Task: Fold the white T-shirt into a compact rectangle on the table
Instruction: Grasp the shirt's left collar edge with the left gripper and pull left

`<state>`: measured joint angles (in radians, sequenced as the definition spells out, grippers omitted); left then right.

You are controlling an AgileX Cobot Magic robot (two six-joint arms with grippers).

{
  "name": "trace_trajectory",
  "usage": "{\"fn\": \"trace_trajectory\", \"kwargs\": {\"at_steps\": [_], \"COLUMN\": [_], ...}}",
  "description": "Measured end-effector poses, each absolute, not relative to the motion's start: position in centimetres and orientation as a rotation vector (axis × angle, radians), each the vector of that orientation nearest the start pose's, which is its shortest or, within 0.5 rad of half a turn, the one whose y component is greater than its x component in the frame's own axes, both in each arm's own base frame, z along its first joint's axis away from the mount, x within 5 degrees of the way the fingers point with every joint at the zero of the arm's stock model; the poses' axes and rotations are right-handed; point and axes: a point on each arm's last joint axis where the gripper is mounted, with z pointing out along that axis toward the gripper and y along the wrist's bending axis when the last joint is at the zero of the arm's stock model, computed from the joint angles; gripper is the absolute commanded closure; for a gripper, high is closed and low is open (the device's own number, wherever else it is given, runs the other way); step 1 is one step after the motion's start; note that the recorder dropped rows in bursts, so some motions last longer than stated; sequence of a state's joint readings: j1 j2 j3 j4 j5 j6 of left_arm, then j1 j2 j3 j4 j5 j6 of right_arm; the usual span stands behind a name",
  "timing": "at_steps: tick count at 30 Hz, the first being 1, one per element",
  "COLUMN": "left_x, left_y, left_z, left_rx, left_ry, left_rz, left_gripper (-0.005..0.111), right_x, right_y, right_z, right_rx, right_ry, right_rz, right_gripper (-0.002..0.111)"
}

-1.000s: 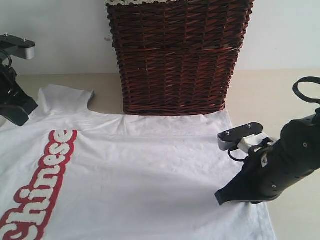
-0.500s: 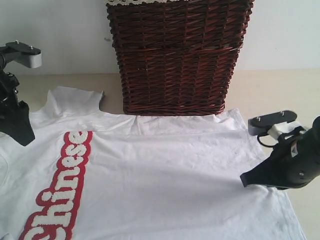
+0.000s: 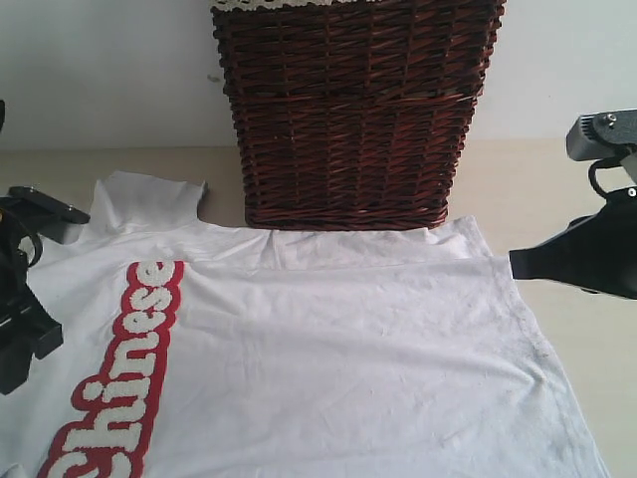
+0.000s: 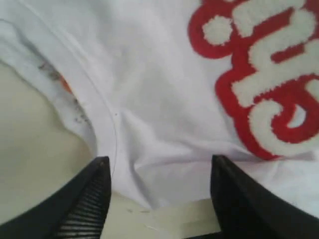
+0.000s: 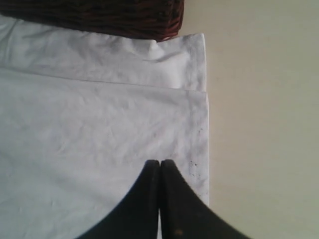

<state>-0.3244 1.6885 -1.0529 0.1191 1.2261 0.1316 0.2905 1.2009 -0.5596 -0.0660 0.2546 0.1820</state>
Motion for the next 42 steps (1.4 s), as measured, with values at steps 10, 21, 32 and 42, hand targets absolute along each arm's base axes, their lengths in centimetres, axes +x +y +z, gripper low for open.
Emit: {"fn": "trace_trajectory", "kwargs": {"at_steps": [10, 21, 32, 42], "left_x": [21.7, 14.3, 11.1, 10.0], "left_y": [-14.2, -16.0, -15.9, -15.9], "left_z": [20.0, 16.1, 14.5, 13.6], "left_rx": [1.335, 2.034, 2.135, 2.063], "left_ry": [3.081, 2.898, 2.904, 3.052], "left_rz": [-0.151, 0.184, 0.192, 0.071], "left_gripper": [0.049, 0.046, 0.052, 0.107], "right_x": [21.0, 21.0, 21.0, 21.0], "right_y": [6.2, 6.2, 6.2, 6.2], "right_z": [21.9, 21.9, 21.9, 21.9], "right_rx": [-0.188, -0.186, -0.186, -0.184], "right_ry": [2.362, 2.359, 2.359, 2.359], "right_rz": [0.187, 0.189, 0.189, 0.191], "right_gripper": [0.108, 0.108, 0.108, 0.108]}}
